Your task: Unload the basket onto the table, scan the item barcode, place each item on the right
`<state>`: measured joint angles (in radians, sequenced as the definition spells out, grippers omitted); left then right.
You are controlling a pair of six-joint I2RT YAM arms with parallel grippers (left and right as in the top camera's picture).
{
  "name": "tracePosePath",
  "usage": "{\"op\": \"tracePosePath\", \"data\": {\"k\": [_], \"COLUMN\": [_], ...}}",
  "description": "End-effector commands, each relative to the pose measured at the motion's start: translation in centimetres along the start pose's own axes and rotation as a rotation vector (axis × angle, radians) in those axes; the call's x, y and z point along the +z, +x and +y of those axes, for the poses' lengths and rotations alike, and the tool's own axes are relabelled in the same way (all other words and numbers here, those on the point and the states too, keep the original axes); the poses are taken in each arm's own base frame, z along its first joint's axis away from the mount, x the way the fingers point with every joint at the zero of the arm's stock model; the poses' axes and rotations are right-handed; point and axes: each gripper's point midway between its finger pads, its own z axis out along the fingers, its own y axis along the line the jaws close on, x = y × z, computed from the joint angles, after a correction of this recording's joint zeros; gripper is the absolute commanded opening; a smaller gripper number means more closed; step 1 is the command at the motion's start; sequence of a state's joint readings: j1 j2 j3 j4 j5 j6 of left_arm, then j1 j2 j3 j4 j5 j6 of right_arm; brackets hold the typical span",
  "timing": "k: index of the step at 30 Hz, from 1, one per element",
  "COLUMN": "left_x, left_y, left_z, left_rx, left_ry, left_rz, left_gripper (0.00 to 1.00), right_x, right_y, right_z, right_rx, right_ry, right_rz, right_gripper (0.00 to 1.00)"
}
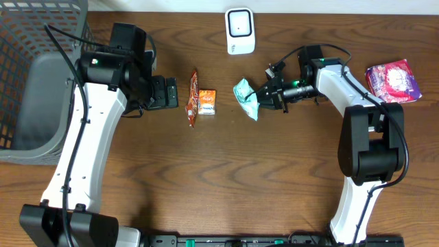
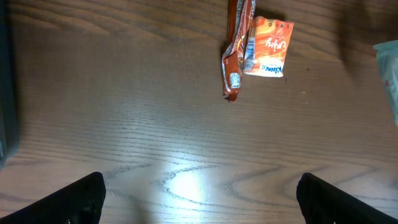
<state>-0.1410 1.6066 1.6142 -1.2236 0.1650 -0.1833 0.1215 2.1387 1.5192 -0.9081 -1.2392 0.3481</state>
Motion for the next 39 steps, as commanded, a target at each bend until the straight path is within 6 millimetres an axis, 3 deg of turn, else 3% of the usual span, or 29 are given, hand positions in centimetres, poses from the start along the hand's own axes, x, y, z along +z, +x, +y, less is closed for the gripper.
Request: {"op": "tracePosePath", "data": {"k": [1, 5, 10, 14, 22, 33, 39], "left_x": [0.1, 0.1, 0.1, 0.1, 0.1, 0.1, 0.1], "left_y": [0.1, 0.1, 0.1, 0.1, 0.1, 0.1, 0.1], "left_z": [0.2, 0.2, 0.2, 0.2, 0.2, 0.2, 0.2], "left_rx": [-0.006, -0.006, -0.006, -0.006, -0.006, -0.006, -0.006], "left_ry": [-0.011, -0.011, -0.011, -0.011, -0.011, -0.011, -0.011], "left_rz": [0.005, 0.005, 0.005, 0.005, 0.005, 0.005, 0.005], "left_gripper": [0.98, 0.98, 0.98, 0.98, 0.98, 0.98, 0.98], "right_x": [-0.2, -0.7, -3.6, -4.9, -5.2, -1.4, -0.3], "right_y": [-1.2, -2.8, -5.1, -5.8, -6.9, -7.9, -8.3], "right_z": [-0.9, -3.6, -9.1, -10.6, -11.2, -9.1, -8.3], "right_rx": [-0.043, -0.016, 0.105, 0.099, 0.036, -0.165, -0.210], "right_ry": [0.067, 0.233, 0.571, 0.692, 0.815, 0.828, 0.816], "right_rz": [-0.039, -0.123, -0.308, -0.366, -0.429, -0.422, -0.429], "right_gripper": [0.01, 0.01, 0.01, 0.01, 0.01, 0.01, 0.01]}}
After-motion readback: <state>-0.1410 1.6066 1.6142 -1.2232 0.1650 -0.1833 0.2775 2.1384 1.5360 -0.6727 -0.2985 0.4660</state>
